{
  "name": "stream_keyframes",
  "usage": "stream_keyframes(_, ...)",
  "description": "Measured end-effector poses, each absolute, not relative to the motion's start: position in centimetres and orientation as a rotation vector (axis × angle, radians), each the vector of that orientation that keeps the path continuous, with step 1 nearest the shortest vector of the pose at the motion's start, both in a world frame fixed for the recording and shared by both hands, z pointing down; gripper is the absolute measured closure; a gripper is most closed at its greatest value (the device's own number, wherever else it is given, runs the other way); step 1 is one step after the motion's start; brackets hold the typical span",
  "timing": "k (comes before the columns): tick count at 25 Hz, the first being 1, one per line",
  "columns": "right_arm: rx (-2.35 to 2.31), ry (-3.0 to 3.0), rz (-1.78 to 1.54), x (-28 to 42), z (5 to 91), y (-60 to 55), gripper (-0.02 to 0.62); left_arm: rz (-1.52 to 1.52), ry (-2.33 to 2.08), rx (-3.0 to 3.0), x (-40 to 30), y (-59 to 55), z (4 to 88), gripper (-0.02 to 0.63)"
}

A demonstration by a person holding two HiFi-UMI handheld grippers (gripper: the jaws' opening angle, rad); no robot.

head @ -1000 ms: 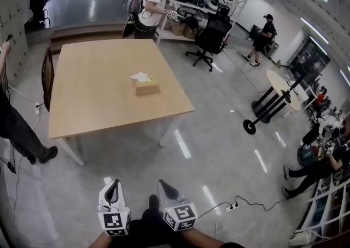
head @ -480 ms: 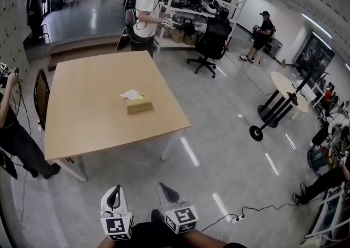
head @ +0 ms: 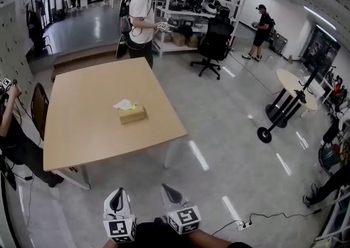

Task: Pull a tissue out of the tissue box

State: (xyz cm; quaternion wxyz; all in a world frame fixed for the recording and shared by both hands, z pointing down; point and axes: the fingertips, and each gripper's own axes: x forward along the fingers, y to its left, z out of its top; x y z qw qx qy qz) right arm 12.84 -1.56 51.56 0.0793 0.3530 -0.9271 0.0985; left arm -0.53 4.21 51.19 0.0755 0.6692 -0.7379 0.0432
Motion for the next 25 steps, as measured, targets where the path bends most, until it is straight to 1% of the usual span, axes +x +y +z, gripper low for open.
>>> stream_keyframes(10, 1.018, -2.765, 0.352, 12.2, 53.1, -2.5, 0.604, 0.181, -2.196, 1.957, -0.9, 3.4, 51.6, 0.588)
stream_keyframes(17, 1.094, -2.701, 0.335, 12.1, 52.9, -4.8, 0.604, 0.175, -2.103, 2.070, -1.0, -0.4, 52.0, 0.588)
stream_keyframes(25, 1.138, -2.634, 0.314, 7.8, 53.3, -8.5, 0.604, 0.153, -2.012, 2.088, -5.3, -5.0, 54.1, 0.588)
